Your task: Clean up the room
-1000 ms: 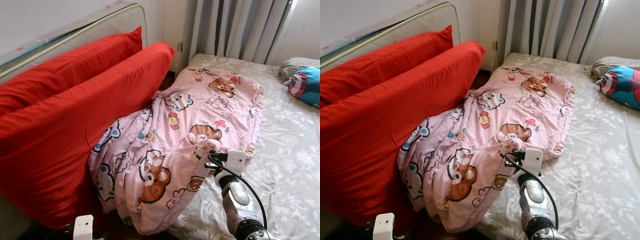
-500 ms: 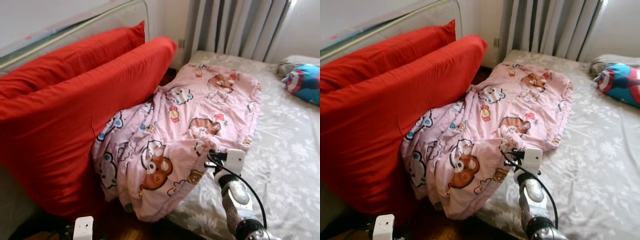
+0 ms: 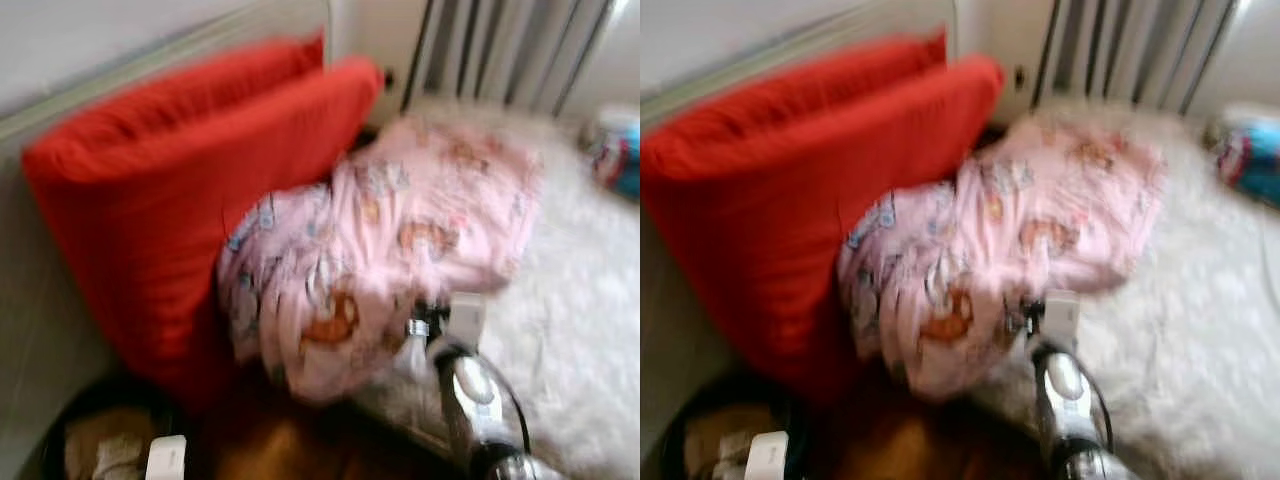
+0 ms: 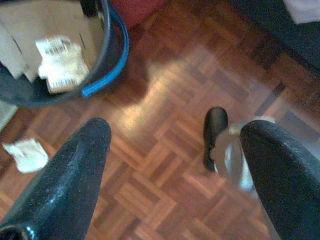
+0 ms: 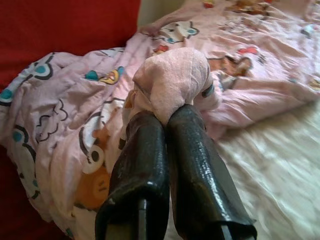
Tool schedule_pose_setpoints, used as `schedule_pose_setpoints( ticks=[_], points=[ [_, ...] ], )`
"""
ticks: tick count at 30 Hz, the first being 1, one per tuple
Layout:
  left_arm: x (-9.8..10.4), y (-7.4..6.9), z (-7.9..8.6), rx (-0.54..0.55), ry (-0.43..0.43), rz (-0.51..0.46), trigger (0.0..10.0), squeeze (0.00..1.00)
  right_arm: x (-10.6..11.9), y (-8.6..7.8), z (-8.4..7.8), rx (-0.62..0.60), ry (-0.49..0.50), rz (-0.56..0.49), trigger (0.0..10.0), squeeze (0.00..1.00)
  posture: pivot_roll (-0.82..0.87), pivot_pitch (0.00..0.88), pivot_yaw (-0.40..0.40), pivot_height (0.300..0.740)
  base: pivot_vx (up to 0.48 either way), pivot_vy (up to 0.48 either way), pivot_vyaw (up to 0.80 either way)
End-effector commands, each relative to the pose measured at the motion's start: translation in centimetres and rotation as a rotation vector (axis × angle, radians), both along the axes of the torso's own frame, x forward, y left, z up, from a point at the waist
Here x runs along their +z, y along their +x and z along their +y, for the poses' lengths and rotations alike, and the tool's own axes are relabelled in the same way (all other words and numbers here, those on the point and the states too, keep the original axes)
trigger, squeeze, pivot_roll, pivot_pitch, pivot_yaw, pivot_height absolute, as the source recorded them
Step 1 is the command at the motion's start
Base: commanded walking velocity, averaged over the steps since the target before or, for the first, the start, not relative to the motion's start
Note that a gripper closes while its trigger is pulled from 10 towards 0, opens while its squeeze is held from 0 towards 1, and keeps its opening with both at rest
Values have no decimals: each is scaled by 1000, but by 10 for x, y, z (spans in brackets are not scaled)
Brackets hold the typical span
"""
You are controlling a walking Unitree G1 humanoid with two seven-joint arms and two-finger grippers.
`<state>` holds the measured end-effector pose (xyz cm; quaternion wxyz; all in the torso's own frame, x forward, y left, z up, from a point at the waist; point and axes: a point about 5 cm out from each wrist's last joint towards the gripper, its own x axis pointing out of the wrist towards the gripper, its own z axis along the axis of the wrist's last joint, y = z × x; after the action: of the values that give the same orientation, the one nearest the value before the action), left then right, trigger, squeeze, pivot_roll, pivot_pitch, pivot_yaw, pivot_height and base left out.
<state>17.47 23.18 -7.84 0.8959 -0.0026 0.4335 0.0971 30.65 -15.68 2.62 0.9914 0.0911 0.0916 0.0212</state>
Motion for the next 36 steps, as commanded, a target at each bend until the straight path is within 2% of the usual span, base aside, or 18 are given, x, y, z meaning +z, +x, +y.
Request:
schedule_pose_setpoints(
  ticks=[1, 30, 36],
  points=[
    [-5, -11, -1, 6, -4, 36, 10000, 0, -3, -3, -5, -12, -9, 8, 10000, 0, -61, 39, 13, 740, -304, 0, 0],
    [-6, -12, 0, -10, 1, 42, 10000, 0, -6, -5, -3, -4, -17, 22, 10000, 0, -59, 53, 13, 740, -306, 0, 0],
    [-6, -12, 0, -13, 0, 45, 10000, 0, -15, -11, -4, -5, -41, 85, 10000, 0, -59, 53, 13, 740, 0, 0, 0]
  ],
)
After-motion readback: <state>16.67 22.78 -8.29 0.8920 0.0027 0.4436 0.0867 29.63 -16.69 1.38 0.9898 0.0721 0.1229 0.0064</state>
